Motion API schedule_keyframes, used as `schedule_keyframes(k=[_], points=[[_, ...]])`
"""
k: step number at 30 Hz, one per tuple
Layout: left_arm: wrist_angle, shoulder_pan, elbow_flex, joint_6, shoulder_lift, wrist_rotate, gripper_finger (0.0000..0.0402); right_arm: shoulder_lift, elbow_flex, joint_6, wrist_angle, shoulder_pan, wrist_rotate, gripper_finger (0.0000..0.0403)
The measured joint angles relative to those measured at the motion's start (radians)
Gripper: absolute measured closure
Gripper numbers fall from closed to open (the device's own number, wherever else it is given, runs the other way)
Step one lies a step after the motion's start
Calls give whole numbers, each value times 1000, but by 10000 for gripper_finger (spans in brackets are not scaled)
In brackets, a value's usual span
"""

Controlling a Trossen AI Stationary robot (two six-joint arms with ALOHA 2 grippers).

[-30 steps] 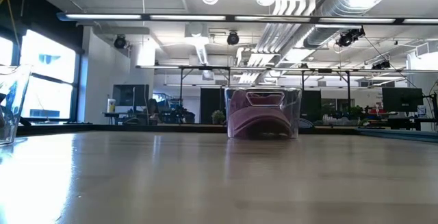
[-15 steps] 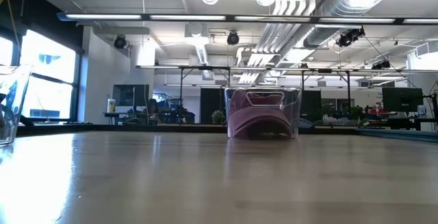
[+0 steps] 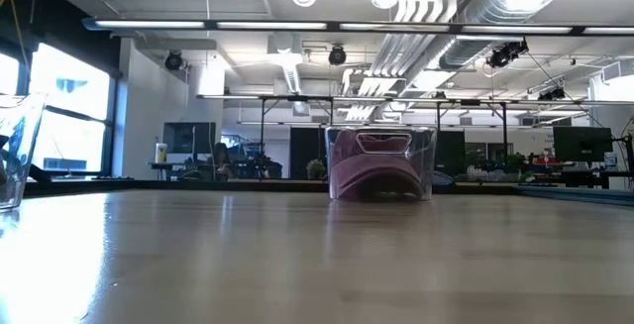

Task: Pick & Place hat
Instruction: Put the black cap into the bottom transparent bin

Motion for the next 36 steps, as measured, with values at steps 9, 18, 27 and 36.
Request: schedule_keyframes(k=[9,18,27,36], points=[[-5,-7,-166,36,1,100,392,0,0,35,18,-4,-7,258],[7,-5,-175,117,1,176,392,0,0,41,18,-4,1,261],[139,-4,-286,92,-8,170,392,0,0,38,18,-4,4,261],[313,-2,-490,-87,-134,81,392,0,0,40,18,-4,5,261]])
